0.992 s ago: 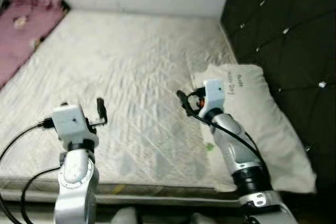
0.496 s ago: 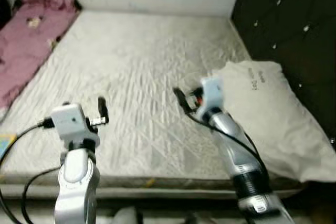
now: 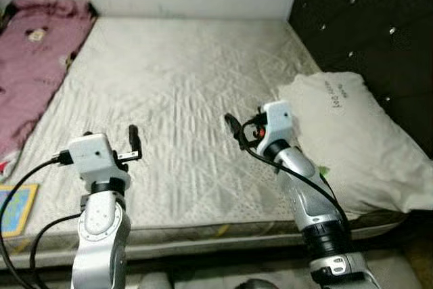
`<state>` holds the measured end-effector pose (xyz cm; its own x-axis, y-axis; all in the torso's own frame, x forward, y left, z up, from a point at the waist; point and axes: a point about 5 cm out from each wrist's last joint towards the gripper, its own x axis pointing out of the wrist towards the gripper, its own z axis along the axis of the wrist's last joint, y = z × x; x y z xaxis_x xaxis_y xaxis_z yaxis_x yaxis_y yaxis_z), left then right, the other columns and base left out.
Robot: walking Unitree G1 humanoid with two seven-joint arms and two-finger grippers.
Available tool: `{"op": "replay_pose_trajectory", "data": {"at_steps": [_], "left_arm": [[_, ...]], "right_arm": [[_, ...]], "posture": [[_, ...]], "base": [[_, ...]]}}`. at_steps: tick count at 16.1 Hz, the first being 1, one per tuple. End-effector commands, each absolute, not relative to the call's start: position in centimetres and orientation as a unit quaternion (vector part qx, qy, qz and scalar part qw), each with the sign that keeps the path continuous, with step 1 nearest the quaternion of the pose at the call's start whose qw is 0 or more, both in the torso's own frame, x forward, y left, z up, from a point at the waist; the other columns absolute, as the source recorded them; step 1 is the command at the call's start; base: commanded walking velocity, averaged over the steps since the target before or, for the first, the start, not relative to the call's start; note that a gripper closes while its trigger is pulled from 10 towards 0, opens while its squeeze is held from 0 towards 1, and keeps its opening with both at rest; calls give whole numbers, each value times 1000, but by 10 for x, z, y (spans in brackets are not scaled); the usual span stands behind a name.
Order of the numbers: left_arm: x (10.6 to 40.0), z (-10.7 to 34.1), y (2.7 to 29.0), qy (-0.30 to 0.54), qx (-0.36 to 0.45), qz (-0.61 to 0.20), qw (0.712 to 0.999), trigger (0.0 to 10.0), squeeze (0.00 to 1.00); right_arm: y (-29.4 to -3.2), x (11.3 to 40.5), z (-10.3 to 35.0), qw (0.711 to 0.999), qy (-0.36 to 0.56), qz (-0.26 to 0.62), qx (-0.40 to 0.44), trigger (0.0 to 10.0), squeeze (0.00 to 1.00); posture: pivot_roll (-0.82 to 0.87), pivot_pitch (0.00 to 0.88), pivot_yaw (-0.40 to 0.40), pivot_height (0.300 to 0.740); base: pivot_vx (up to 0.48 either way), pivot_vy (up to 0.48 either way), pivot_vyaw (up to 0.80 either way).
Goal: Clean up the room
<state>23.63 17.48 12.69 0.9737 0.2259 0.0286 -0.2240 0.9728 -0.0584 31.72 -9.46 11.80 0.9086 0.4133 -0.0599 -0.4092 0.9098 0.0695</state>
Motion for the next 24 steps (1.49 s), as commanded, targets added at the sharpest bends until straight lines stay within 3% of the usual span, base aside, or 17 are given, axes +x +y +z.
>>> {"op": "replay_pose_trajectory", "data": {"at_steps": [1, 24], "left_arm": [[236, 129, 181, -22, -13, 128, 991, 10000, 0], [237, 130, 182, -21, -20, 137, 990, 10000, 0]], "right_arm": [[-82, 318, 123, 971, 30, 234, 27, 10000, 0], [-77, 322, 118, 968, 43, 248, 15, 10000, 0]], "posture": [[53, 0, -46, 740], [50, 0, -50, 740]], "base": [[0, 480, 0], [0, 480, 36]]}}
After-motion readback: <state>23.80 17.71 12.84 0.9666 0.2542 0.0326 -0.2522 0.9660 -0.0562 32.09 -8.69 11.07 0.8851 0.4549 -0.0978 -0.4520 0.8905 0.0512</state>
